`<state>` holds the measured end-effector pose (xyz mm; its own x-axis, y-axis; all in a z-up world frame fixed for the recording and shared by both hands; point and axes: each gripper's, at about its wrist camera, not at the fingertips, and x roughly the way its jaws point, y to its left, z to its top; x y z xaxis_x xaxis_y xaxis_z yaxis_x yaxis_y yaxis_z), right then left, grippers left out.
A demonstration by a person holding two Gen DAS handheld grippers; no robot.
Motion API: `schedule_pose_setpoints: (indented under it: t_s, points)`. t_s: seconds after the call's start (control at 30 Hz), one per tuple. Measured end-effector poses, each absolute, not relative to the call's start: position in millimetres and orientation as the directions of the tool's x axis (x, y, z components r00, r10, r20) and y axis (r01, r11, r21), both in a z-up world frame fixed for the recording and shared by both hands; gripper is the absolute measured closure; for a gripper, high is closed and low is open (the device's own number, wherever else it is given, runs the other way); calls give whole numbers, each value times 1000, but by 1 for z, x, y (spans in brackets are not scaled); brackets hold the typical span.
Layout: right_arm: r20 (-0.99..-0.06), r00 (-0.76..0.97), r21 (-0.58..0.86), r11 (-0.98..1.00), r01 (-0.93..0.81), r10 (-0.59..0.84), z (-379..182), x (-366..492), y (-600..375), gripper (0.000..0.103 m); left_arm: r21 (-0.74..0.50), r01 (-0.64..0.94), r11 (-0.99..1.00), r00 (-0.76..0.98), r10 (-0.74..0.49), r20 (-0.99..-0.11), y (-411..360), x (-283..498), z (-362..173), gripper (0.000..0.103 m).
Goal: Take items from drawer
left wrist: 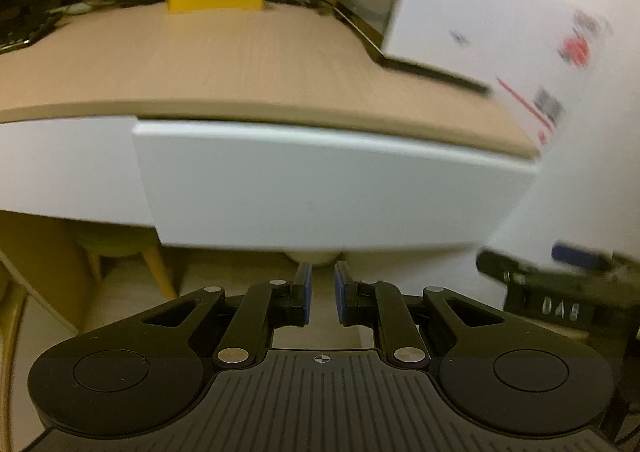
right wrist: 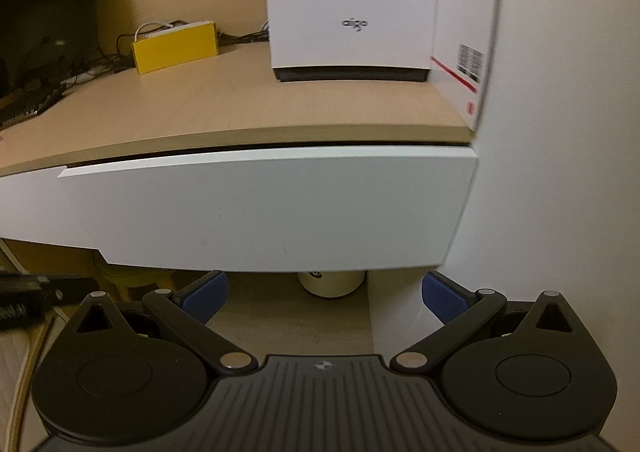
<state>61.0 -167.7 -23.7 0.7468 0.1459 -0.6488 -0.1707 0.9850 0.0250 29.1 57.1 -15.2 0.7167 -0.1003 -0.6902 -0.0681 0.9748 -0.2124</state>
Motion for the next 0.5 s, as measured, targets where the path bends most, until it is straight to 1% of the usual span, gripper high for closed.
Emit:
schedule_pose_setpoints:
  t_s: [0.07,0.17,0.27,0.37,0.5]
  points:
    - [-650,744,29,984,-178,154,-24,74,-164,0,-231,-111,967,739,-75,-669,76,42,-10,87]
    - [-657,737,31,983,-181,157,-28,95,-156,0,-223,-217,950,768,25,-640,111,61,-1,87]
    - [-655,736,31,980,-197,169,-29,112,-149,0,-276,-316,907,776,80,-626,156,79,7,87]
    - [-635,751,17,975,-223,183,-25,127,-138,0,-314,-362,878,758,81,-647,187,99,5,87]
    - [-622,758,10,970,-243,197,-19,143,-126,0,-274,-374,886,729,99,-677,199,119,-1,87]
